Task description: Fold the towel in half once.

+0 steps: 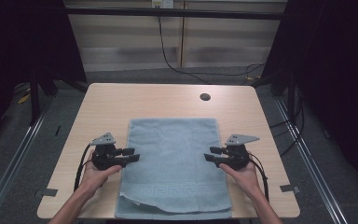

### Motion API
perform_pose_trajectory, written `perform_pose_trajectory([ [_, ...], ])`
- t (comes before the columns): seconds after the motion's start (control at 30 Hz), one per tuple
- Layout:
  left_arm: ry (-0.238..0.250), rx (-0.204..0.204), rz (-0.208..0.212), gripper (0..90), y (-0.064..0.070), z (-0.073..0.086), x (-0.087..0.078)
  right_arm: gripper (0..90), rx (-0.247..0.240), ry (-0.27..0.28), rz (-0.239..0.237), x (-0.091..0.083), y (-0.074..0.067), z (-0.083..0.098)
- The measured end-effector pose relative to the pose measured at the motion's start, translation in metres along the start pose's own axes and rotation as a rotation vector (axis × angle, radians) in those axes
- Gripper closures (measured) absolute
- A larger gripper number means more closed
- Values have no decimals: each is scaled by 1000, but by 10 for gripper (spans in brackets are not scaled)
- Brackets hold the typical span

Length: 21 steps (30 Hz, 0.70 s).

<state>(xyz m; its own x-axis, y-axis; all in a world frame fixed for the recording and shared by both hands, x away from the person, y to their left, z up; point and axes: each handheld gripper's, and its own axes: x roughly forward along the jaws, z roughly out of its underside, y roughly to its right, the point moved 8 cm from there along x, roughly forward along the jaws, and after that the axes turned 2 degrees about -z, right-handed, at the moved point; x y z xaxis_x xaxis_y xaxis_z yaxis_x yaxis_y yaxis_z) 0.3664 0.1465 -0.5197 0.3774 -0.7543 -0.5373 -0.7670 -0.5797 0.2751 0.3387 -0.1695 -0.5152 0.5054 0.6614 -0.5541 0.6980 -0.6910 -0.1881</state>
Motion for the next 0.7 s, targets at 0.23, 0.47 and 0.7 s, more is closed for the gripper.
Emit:
perform_pose_trajectory([
  [0.23,-45,-27,-82,571,-32,0,36,568,46,-60,16,43,24,-3],
  [0.47,-78,22,-111,565,-33,8,41,549,73,-93,30,59,32,5],
  [0.7,-85,51,-80,562,-17,20,30,550,47,-124,27,49,17,16],
])
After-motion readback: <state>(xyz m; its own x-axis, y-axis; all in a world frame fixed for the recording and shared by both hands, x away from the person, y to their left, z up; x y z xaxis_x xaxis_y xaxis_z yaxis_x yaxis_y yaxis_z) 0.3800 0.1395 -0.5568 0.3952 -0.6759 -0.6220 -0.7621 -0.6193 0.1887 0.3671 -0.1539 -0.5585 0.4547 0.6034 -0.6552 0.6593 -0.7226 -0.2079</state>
